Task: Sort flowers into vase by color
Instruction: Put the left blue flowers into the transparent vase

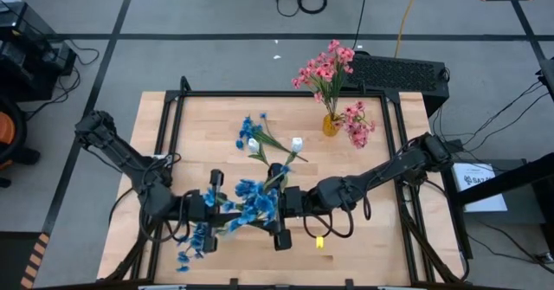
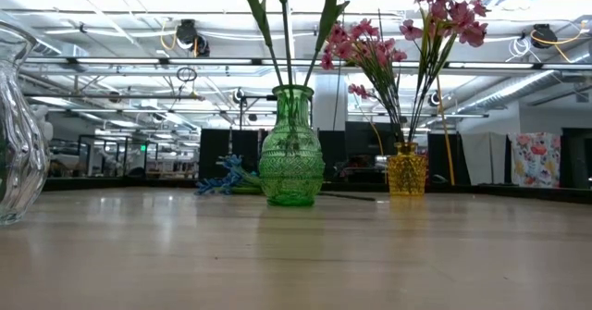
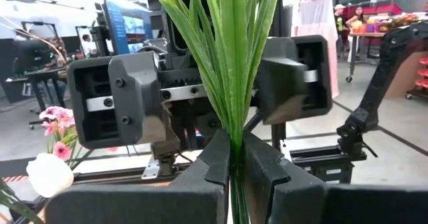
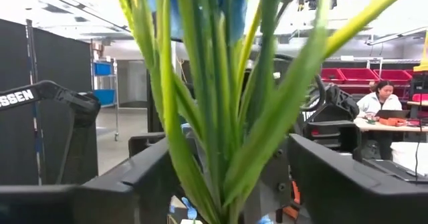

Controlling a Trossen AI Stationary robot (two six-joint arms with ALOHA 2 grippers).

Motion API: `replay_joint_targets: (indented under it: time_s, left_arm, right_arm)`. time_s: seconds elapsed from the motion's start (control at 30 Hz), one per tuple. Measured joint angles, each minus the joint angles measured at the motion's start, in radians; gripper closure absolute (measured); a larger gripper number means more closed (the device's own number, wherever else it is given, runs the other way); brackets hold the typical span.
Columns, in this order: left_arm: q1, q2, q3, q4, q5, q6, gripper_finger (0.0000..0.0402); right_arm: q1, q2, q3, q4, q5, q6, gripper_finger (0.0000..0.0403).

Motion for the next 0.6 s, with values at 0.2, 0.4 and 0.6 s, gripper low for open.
replay_joint_targets:
  time_s: [0.2,0.4,0.6]
  left_arm:
    - [-0.014,0.000,0.000,0.000,0.003,0.001,0.0377]
    - [-0.030,-0.010,0.000,-0.001,-0.001,0.000,0.0377]
    - [-0.041,-0.010,0.000,-0.015,-0.046,-0.055,0.0345]
  right_arm:
    - [0.001,0.000,0.000,0.000,-0.002,0.000,0.0231]
    - [0.003,0.000,0.000,0.001,-0.005,0.004,0.0313]
    - [0.003,0.000,0.000,-0.002,0.005,0.002,0.0383]
